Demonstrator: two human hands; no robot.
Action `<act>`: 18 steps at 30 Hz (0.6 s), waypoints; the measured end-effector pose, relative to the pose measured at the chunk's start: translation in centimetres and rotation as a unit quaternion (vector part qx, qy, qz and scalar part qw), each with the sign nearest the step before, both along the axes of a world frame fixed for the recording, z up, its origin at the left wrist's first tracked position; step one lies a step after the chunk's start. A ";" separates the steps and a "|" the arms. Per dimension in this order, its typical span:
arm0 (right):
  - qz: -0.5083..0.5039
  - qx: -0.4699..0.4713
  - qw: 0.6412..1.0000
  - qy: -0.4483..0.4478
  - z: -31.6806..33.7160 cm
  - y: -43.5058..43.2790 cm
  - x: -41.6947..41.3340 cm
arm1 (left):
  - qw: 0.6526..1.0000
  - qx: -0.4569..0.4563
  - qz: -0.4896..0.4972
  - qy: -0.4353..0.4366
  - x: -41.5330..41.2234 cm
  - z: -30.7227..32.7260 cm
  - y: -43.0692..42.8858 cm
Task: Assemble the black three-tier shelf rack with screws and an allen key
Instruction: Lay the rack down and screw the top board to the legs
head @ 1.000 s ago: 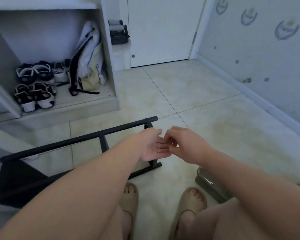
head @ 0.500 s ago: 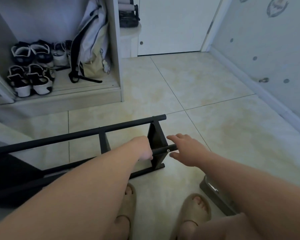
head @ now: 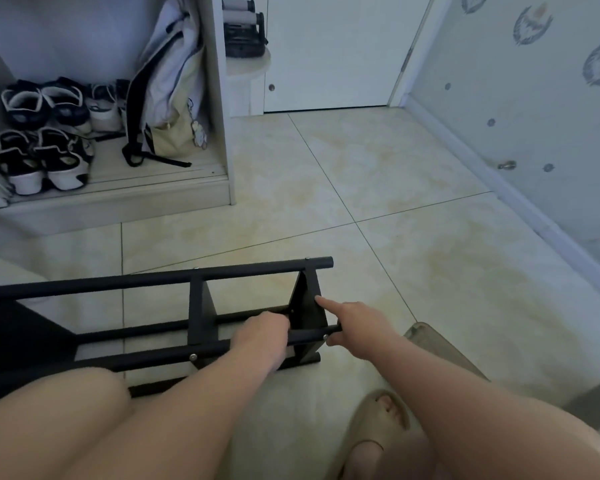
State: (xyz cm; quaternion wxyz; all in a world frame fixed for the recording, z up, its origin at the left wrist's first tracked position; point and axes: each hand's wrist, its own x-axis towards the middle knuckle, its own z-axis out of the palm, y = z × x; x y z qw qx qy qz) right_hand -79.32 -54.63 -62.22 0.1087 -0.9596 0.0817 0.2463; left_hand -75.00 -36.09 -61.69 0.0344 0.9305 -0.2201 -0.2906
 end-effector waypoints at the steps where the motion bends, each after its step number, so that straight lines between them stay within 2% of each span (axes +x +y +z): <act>1: -0.010 0.005 1.000 -0.001 0.0 0.6 -1.3 | 1.000 -0.002 -0.005 0.001 -0.9 0.0 0.6; 12: -0.066 0.024 0.997 -0.027 -0.3 8.9 -15.0 | 0.999 -0.009 -0.013 0.032 -10.6 1.4 7.5; 18: -0.099 0.023 0.994 -0.034 -1.1 11.7 -19.1 | 0.999 0.007 -0.037 0.039 -13.7 1.3 9.9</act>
